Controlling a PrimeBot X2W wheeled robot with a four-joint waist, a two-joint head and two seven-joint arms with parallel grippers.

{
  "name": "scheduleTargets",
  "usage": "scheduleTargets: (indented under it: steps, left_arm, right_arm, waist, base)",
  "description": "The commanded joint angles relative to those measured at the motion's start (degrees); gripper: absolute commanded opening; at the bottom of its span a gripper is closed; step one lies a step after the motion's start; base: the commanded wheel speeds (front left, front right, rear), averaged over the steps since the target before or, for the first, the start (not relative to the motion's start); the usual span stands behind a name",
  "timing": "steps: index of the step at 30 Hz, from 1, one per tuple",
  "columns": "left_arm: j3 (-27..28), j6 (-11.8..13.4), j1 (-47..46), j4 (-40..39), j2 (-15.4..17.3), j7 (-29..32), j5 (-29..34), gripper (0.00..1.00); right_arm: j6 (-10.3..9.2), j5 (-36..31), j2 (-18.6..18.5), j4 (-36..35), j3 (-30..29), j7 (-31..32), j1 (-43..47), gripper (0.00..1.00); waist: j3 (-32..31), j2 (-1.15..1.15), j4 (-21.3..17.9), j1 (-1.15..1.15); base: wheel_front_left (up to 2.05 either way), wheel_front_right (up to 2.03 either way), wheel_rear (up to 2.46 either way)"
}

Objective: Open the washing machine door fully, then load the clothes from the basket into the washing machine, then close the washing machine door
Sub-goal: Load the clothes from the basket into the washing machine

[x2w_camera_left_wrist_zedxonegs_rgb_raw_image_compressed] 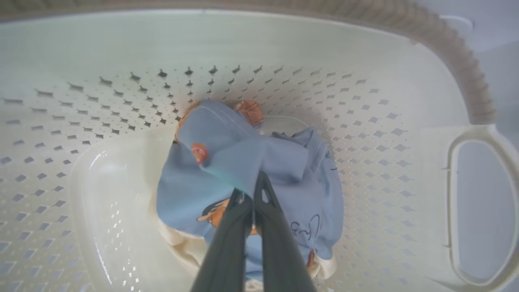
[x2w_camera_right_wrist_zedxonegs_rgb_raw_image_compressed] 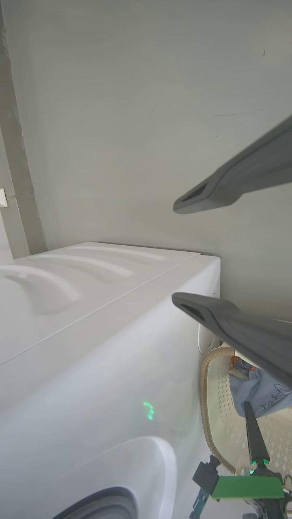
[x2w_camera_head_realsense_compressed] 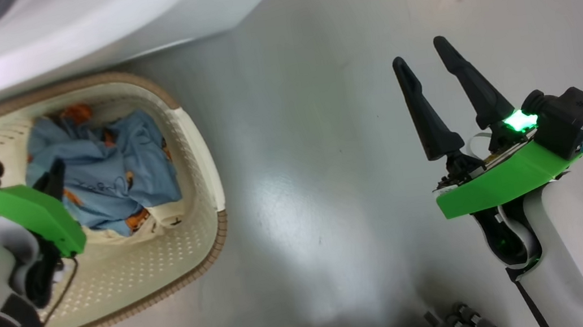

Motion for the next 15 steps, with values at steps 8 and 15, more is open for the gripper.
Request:
scheduleTargets:
  steps: [8, 15]
  left_arm:
    - [4.3, -0.1, 4.3, -2.3, -0.3, -3.3, -0.4, 0.0]
    - [15.7, -0.1, 9.3, -4.9, -0.7, -3.3, 7.7, 0.0]
  right_arm:
    - [0.1, 0.0, -2.0, 0.0, 0.0, -0.4, 3.9, 1.0]
    - [0.1, 0.4, -3.2, 0.9, -0.8, -0.4, 6.1, 1.0]
  waist:
    - [-8.4, 0.0, 4.6, 0.0]
    - [-14.3, 0.0, 6.7, 0.0]
  base:
    - [0.0, 0.0, 0.0]
    - [0.0, 0.0, 0.0]
